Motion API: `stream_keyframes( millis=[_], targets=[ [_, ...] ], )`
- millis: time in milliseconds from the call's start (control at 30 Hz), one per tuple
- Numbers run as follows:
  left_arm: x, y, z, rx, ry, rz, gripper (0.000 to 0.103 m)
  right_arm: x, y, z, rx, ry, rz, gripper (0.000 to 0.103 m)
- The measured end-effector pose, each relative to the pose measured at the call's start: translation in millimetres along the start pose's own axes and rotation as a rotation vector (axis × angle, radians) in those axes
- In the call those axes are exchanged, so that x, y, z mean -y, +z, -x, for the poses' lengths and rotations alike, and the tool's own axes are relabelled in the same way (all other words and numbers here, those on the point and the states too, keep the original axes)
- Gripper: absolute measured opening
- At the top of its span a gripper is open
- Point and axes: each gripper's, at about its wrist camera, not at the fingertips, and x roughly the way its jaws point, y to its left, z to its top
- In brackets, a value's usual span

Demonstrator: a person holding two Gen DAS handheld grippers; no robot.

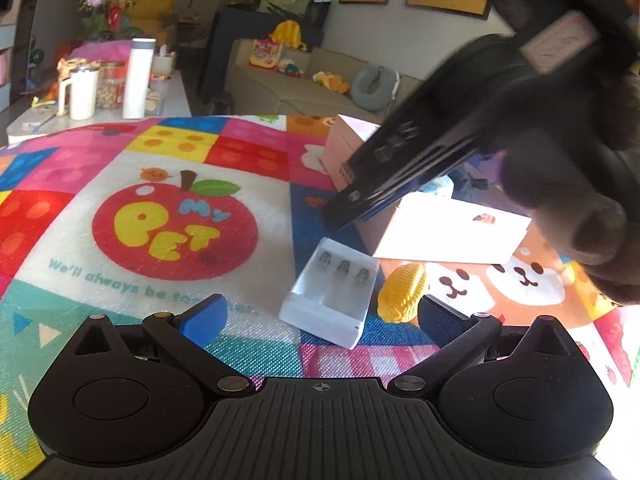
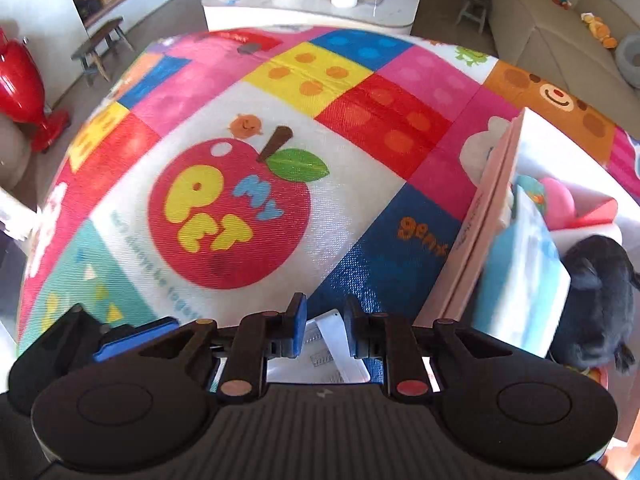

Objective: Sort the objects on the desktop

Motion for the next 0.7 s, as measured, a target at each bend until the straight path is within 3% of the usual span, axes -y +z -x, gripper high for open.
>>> stream_keyframes(
  millis=[67,133,233,300,433,500,567,600,700],
  targets=[
    [0,0,-2,-0.011,-0.005,0.001,0.103,7,-22,34,0.13,-0.037,-0.014,0.032],
    [2,1,-5,-0.032,-0.002,-0.004,0.103,19,-44,59,0.233,-0.073,-0.043,0.052],
    [6,0,-6,-0.039,0.011,-0.029,0.103,43,-70,74,0.324,-0.207,-0.097,0.058],
    [9,0,-7,-0.041,0.026,-0.045,0.103,53,-85,73,0.344,-0.28,-0.121,0.058],
    [13,0,-9,-0.051,0.062,-0.061,0.103,67,-99,69,0.354,-0.26,-0.155,0.056],
    [13,-1,-10,-0.051,0.079,-0.063,0.103,70,-98,72,0.389,-0.255,-0.173,0.047],
    [14,0,-11,-0.056,0.09,-0.065,0.103,71,-88,67,0.394,-0.304,-0.175,0.04],
    [14,0,-11,-0.059,0.093,-0.067,0.103,73,-82,62,0.389,-0.331,-0.177,0.031],
    [16,0,-11,-0.06,0.105,-0.077,0.103,92,-60,44,0.394,-0.337,-0.21,0.028]
  ],
)
